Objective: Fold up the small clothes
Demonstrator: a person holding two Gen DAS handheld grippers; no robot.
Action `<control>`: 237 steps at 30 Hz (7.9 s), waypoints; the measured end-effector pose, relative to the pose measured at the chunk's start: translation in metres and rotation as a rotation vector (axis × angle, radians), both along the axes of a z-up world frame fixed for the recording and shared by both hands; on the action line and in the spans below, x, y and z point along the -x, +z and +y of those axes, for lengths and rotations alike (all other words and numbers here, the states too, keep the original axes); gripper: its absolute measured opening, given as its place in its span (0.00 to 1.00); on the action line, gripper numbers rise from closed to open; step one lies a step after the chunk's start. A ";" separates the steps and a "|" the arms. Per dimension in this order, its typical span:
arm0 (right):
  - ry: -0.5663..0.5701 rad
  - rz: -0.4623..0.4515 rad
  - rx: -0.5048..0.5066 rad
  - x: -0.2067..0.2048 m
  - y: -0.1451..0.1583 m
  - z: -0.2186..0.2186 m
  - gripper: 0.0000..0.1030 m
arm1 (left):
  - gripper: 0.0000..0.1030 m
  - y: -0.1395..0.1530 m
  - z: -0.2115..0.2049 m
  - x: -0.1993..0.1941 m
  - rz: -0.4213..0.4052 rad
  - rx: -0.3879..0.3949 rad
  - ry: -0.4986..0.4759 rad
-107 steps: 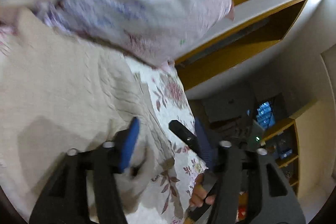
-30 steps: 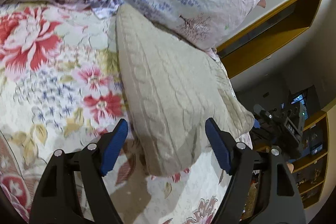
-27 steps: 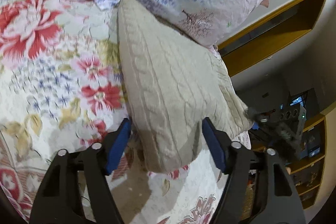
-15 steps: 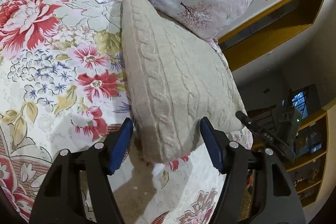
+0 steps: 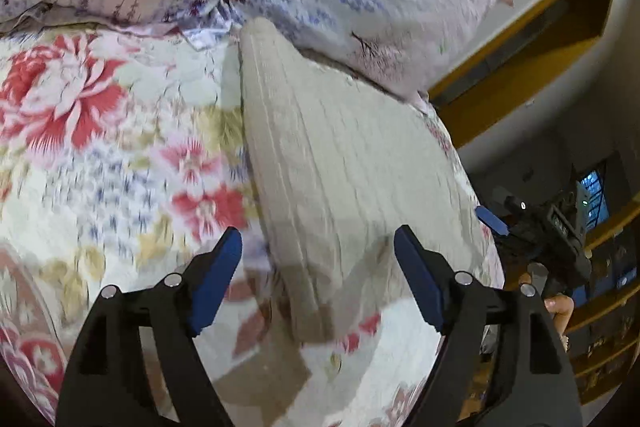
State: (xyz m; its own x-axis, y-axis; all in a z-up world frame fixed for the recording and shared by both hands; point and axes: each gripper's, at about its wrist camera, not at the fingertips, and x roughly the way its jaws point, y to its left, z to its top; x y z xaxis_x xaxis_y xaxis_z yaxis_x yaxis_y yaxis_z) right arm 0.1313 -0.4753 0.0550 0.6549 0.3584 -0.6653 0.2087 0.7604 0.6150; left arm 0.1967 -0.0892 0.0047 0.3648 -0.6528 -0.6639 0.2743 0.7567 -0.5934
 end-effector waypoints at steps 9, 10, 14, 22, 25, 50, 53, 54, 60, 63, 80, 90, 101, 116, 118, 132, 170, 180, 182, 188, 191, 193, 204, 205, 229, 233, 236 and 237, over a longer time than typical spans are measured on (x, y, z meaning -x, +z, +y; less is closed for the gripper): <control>0.011 0.166 -0.004 -0.090 -0.036 0.008 0.52 | 0.77 -0.005 -0.015 -0.037 0.031 -0.052 0.039; 0.040 0.166 0.007 -0.095 -0.038 0.015 0.34 | 0.78 -0.005 -0.017 -0.038 0.031 -0.055 0.037; 0.067 0.019 0.172 -0.097 -0.012 0.032 0.09 | 0.78 -0.005 -0.019 -0.038 0.019 -0.072 0.033; 0.009 0.131 0.290 -0.109 -0.040 0.030 0.09 | 0.79 -0.003 -0.033 -0.036 -0.030 -0.115 0.014; 0.007 0.117 0.246 -0.102 -0.037 0.026 0.14 | 0.79 0.002 -0.037 -0.032 -0.070 -0.166 0.014; 0.143 -0.029 0.115 0.012 -0.011 0.031 0.11 | 0.48 -0.001 -0.013 0.003 0.020 -0.034 -0.016; 0.142 -0.032 0.164 0.022 -0.010 0.030 0.11 | 0.41 0.001 -0.009 0.011 0.013 -0.024 -0.026; 0.141 -0.015 0.195 0.023 -0.014 0.031 0.11 | 0.41 0.001 -0.009 0.014 0.007 -0.026 -0.033; 0.110 0.039 0.278 0.014 -0.035 0.033 0.13 | 0.49 -0.002 -0.015 0.017 -0.017 -0.075 -0.045; 0.109 0.068 0.285 0.009 -0.032 0.030 0.21 | 0.63 -0.005 -0.014 0.013 0.012 -0.080 -0.038; 0.081 0.173 -0.109 -0.053 -0.049 -0.014 0.67 | 0.77 -0.011 0.010 -0.042 0.180 0.123 0.051; 0.245 0.168 -0.153 -0.075 -0.058 0.019 0.61 | 0.77 -0.015 -0.005 -0.062 0.209 0.189 0.032; 0.239 0.043 -0.237 -0.060 -0.037 0.030 0.29 | 0.37 -0.011 -0.002 -0.060 0.205 0.241 0.005; 0.431 -0.059 -0.087 -0.055 -0.013 0.175 0.27 | 0.37 0.032 0.120 -0.017 0.084 0.131 0.068; 0.449 -0.028 -0.060 -0.060 -0.025 0.192 0.27 | 0.38 0.024 0.138 -0.018 0.106 0.116 0.107; 0.315 0.074 -0.184 -0.074 -0.040 0.160 0.50 | 0.61 0.026 0.169 0.001 -0.110 -0.063 0.259; 0.547 -0.036 0.564 -0.029 -0.012 0.251 0.39 | 0.78 0.033 0.117 0.045 -0.288 -0.517 0.148; 0.417 -0.106 0.493 0.000 0.010 0.227 0.77 | 0.84 0.043 0.134 0.062 -0.322 -0.420 0.208; 0.390 -0.134 0.476 0.013 0.017 0.219 0.85 | 0.89 0.047 0.139 0.075 -0.341 -0.416 0.224; 0.309 -0.126 0.454 0.038 0.022 0.204 0.94 | 0.98 0.046 0.149 0.104 -0.325 -0.400 0.273; 0.247 -0.131 0.504 0.050 0.023 0.204 0.99 | 0.98 0.043 0.147 0.112 -0.311 -0.418 0.275; 0.180 -0.159 0.555 0.060 0.025 0.203 0.99 | 0.98 0.039 0.145 0.115 -0.287 -0.431 0.273; 0.308 -0.037 0.472 0.067 0.000 0.228 0.99 | 0.98 0.021 0.118 0.129 -0.212 -0.546 0.266; 0.316 -0.036 0.492 0.069 -0.002 0.234 0.99 | 0.98 0.019 0.114 0.130 -0.215 -0.572 0.262; 0.334 0.124 0.639 0.062 -0.024 0.269 0.99 | 0.98 0.001 0.097 0.117 -0.146 -0.636 0.236; 0.335 0.126 0.640 0.063 -0.024 0.268 0.99 | 0.98 0.000 0.097 0.117 -0.146 -0.635 0.237; 0.333 0.127 0.640 0.063 -0.024 0.268 0.99 | 0.98 0.000 0.097 0.116 -0.146 -0.633 0.234; 0.332 0.126 0.640 0.063 -0.024 0.268 0.99 | 0.98 0.000 0.098 0.115 -0.146 -0.633 0.233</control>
